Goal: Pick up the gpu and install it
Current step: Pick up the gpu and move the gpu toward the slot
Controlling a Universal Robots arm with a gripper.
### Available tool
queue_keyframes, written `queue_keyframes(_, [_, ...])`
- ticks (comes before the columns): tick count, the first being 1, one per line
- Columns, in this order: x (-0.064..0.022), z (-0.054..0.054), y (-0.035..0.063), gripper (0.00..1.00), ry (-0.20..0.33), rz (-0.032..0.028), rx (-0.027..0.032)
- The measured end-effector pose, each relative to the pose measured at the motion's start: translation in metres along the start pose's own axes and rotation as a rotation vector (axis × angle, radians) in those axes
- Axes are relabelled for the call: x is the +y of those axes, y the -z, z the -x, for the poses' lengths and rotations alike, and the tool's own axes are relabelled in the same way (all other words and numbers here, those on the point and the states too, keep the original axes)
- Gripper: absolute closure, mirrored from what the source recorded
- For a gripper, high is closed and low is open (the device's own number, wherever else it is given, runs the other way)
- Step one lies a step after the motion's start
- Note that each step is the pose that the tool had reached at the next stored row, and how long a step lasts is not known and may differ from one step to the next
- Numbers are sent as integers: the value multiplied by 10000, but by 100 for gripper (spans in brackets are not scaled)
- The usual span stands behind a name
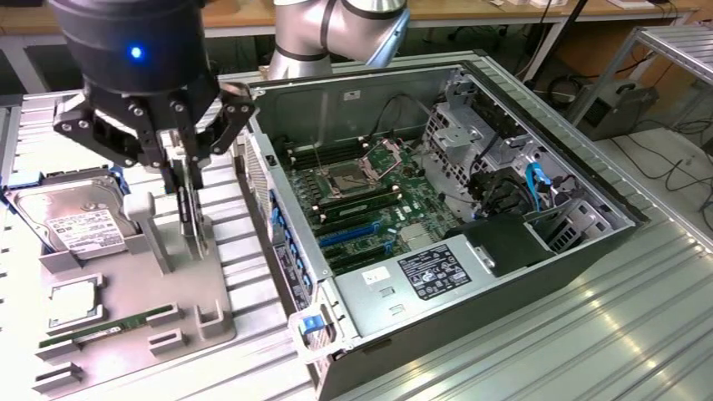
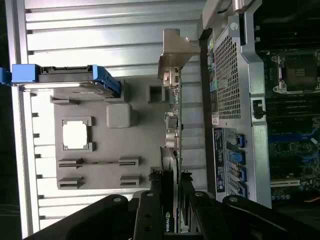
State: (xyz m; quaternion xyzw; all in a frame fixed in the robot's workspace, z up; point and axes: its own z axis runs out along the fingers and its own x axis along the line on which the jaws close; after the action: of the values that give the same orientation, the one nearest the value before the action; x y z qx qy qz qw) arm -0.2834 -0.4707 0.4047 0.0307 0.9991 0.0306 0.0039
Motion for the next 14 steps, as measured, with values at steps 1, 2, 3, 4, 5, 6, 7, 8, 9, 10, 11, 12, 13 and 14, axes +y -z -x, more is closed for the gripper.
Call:
queue_keyframes(1, [-10,22,46,74,-1,0,7])
queue_keyframes(2, [-20,43,88,74,-1,1,14])
queue_keyframes(3, [-34,80,153,74,-1,3,24])
queue_keyframes(4, [-47,115,209,74,-2,2,36])
queue_keyframes(5, [-61,159,272,74,-3,3,49])
queue_keyframes(6, [-71,195,322,74,-4,3,63])
queue_keyframes(7, [-82,239,379,74,-4,3,77])
queue_keyframes(8, [-91,297,446,74,-6,7,94])
queue_keyframes(9, [-99,374,527,74,-7,12,116])
queue_keyframes(10, [-101,422,568,74,-7,16,130])
queue_keyframes(11, [-102,471,604,74,-8,22,144])
queue_keyframes(12, [-102,512,629,74,-11,28,157])
queue_keyframes(13, [-101,565,656,74,-10,34,174])
queue_keyframes(14, [-100,618,674,74,-10,41,191])
